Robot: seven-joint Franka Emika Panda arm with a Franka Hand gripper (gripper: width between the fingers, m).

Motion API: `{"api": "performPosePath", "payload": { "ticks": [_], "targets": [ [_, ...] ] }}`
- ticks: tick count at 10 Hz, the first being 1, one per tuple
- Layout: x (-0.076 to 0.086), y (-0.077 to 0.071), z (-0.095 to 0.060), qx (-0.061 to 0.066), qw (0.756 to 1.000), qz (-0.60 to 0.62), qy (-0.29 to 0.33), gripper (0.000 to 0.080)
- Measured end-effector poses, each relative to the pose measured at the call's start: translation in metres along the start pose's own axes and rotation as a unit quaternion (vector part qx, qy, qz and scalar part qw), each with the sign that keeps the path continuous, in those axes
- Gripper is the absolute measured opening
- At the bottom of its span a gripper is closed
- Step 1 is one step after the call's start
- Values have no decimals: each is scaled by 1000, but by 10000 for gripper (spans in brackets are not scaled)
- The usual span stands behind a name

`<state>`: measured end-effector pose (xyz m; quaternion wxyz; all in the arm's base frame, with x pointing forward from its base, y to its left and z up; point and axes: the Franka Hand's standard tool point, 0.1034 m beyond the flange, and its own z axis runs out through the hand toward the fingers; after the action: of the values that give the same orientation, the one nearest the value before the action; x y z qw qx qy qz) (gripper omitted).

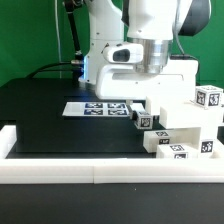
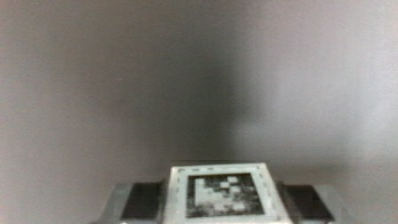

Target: Assemble chair

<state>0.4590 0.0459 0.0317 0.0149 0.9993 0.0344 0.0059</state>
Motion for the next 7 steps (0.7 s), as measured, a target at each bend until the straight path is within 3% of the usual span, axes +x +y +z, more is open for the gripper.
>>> {"api": "performPosePath", "payload": {
  "ticks": [4, 7],
  "targets": [
    [0, -2, -31, 19, 1000, 12, 1, 290],
    [16, -9, -76, 43, 999, 15, 1, 290]
  ]
}}
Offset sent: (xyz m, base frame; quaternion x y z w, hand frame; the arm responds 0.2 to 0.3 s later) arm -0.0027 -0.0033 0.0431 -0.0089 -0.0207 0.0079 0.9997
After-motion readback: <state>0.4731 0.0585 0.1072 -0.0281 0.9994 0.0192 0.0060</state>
